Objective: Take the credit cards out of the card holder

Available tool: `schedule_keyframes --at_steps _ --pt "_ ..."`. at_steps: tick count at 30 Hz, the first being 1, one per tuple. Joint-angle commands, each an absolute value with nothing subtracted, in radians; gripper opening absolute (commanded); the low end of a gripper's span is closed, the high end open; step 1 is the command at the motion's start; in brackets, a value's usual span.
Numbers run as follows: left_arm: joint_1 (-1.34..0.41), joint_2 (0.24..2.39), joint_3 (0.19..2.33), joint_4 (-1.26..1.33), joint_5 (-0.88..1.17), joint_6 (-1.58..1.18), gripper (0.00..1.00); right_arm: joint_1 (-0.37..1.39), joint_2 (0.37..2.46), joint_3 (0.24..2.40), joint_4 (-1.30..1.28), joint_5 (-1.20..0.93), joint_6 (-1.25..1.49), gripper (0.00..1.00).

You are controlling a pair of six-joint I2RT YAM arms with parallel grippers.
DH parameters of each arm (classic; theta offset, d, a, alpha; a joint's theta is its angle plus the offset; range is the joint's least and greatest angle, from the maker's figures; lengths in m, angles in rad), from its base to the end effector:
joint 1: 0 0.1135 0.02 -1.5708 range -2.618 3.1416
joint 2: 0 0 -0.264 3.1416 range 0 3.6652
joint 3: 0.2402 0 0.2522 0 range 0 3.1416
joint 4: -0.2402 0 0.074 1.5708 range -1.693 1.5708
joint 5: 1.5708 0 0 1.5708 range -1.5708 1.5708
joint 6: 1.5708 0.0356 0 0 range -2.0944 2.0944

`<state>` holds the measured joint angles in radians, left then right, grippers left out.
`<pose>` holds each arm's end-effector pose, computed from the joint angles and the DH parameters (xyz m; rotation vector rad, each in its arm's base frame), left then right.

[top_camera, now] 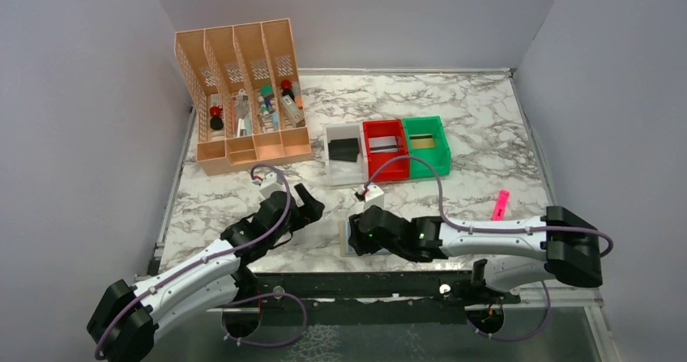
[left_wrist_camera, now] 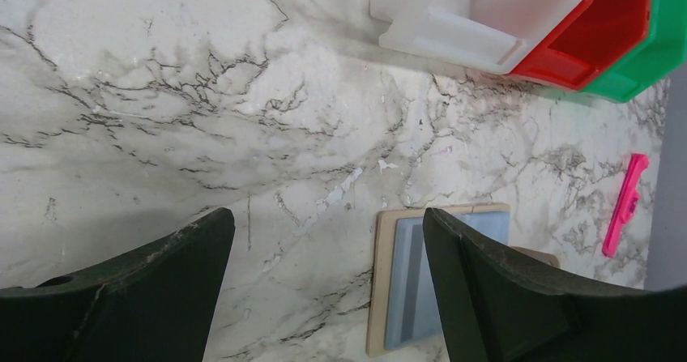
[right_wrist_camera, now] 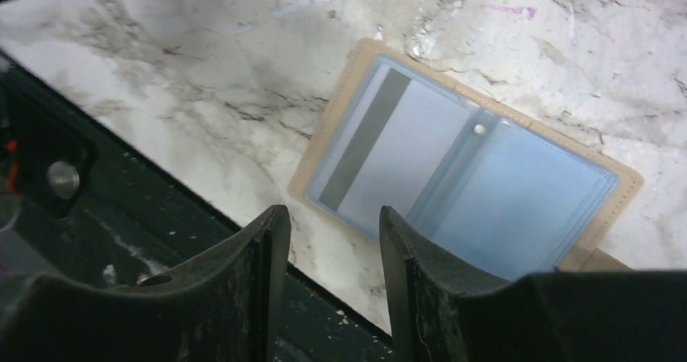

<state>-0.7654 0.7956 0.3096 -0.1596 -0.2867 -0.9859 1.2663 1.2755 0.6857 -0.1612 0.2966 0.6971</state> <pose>0.1268 -0.1079 0.1756 -0.4104 2.2289 -0.6568 0.0876 0.2441 0.2060 -0.5179 2.3184 0.6596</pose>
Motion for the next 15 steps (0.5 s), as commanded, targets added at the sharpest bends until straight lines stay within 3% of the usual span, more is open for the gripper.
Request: schedule_keyframes --at_steps 1,15 --pt "-0.759 0.720 0.297 -0.210 -0.321 -1.006 0.90 1.299 1.380 0.761 -0.311 0.485 0.750 0.51" --pt "-0.759 0.703 0.267 -0.169 -0.291 -1.003 0.90 1.304 1.612 0.876 -0.318 0.465 0.715 0.54"
